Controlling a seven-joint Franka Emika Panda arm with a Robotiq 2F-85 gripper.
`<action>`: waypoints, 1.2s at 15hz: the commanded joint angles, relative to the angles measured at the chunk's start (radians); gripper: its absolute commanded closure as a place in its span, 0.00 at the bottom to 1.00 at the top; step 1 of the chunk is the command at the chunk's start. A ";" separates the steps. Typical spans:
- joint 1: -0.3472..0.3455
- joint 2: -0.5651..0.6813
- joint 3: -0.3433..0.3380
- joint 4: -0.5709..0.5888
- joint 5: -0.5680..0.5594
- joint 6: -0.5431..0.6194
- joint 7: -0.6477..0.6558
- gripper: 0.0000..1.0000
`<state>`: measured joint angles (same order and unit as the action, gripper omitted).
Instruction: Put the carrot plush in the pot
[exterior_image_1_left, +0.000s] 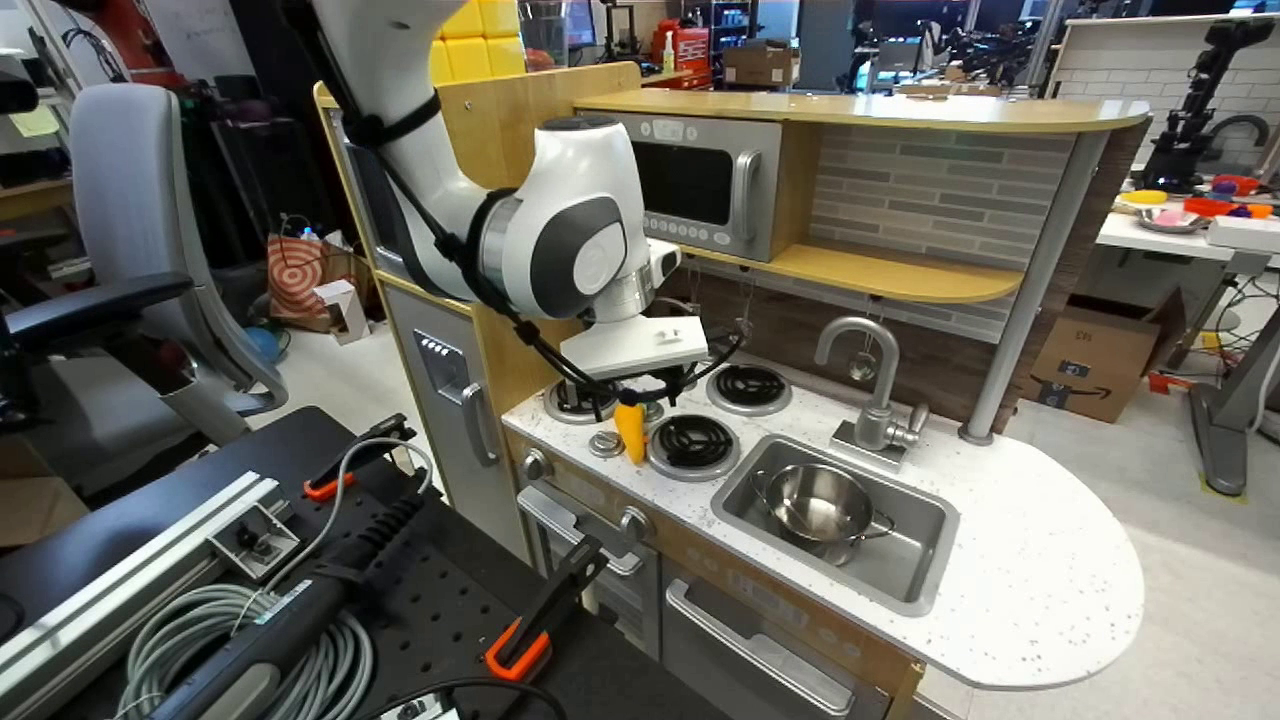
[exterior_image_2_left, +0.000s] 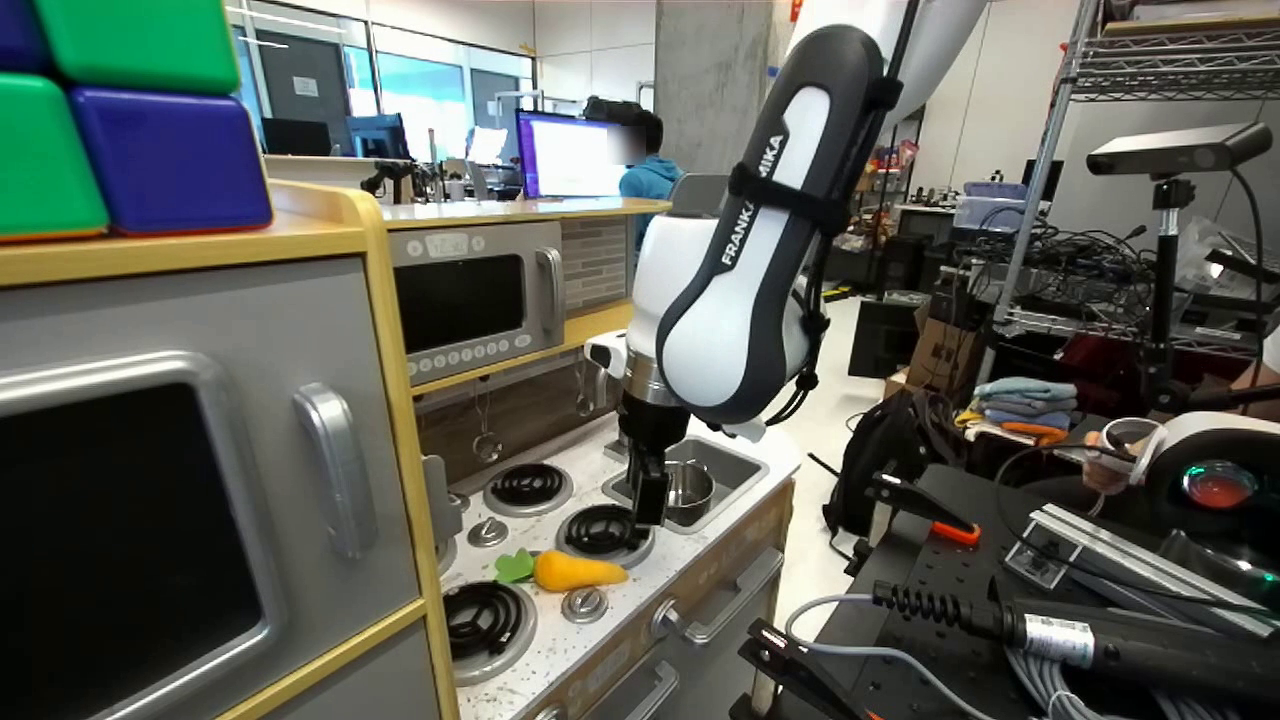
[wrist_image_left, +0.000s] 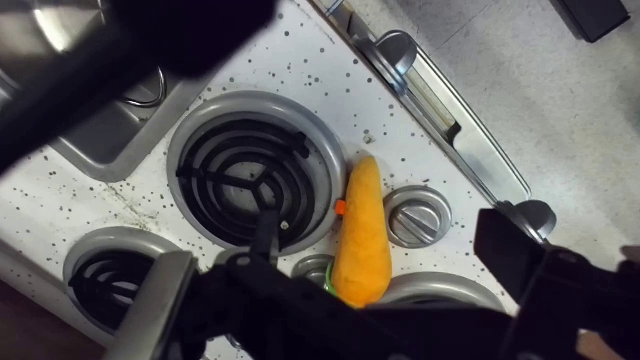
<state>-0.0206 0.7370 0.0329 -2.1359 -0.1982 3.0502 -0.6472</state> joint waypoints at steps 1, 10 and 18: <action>0.063 0.153 -0.041 0.137 -0.064 0.052 0.091 0.00; 0.190 0.407 -0.098 0.370 -0.069 0.236 0.255 0.26; 0.133 0.364 -0.060 0.341 -0.089 0.239 0.282 0.88</action>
<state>0.1534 1.1292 -0.0485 -1.7693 -0.2459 3.2598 -0.3858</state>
